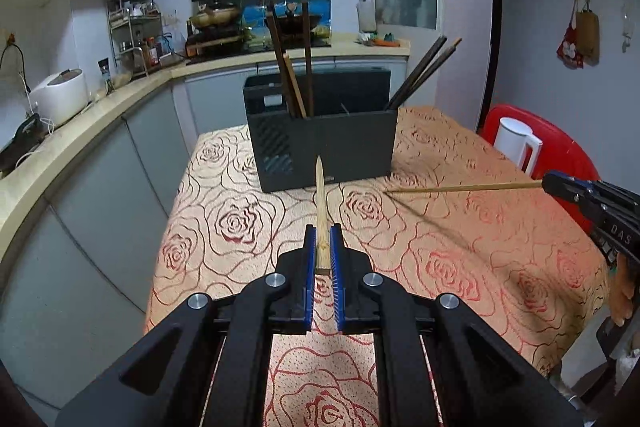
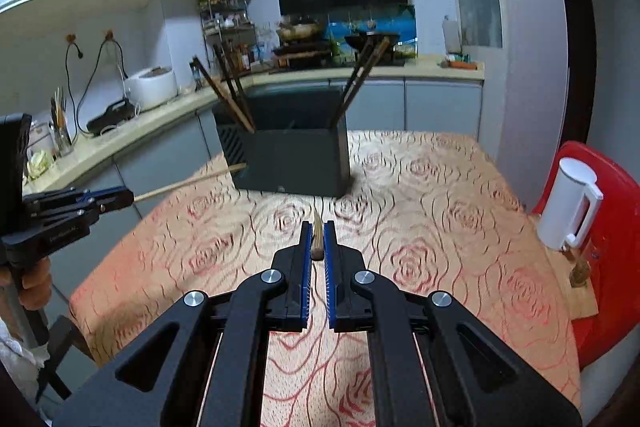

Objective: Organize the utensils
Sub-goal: 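Carry both held chopsticks up above the green holder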

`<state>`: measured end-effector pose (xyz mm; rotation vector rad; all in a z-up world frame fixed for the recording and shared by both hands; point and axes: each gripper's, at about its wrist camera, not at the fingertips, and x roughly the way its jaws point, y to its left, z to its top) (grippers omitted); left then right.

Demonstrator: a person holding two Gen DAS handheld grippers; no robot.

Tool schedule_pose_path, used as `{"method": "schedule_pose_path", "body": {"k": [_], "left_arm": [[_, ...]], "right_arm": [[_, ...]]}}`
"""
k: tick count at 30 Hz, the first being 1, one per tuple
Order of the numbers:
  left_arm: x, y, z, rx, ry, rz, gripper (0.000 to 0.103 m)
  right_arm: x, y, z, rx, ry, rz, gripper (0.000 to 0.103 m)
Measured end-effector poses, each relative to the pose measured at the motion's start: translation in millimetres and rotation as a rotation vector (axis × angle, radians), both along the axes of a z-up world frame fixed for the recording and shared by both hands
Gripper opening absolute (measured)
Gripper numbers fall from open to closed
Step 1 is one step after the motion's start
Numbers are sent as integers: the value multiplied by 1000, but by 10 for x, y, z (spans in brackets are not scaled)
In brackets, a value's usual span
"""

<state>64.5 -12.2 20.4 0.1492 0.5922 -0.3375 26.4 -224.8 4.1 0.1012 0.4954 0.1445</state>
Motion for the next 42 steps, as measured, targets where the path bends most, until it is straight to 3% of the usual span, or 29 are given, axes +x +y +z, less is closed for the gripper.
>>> {"method": "schedule_pose_path", "body": {"k": [3, 4, 11, 21, 23, 27, 34, 42], "left_arm": [[3, 4, 57, 4, -18, 1, 6], [17, 10, 80, 2, -23, 1, 0], [118, 33, 260, -25, -58, -5, 0], [66, 37, -75, -46, 41, -4, 1], [11, -48, -198, -52, 79, -35, 4], [-111, -270, -457, -58, 146, -93, 37], [-291, -693, -934, -9, 239, -171, 42], [-153, -786, -1177, 38, 259, -118, 41]], "right_arm": [[17, 7, 93, 5, -25, 3, 7], [33, 4, 126, 11, -31, 7, 7], [168, 26, 329, 22, -67, 27, 7], [209, 38, 368, 31, -76, 31, 7], [215, 36, 383, 32, -80, 30, 7], [220, 25, 395, 36, -85, 29, 7], [184, -20, 392, 48, -88, 23, 7], [154, -103, 356, 70, -86, 10, 7]]}}
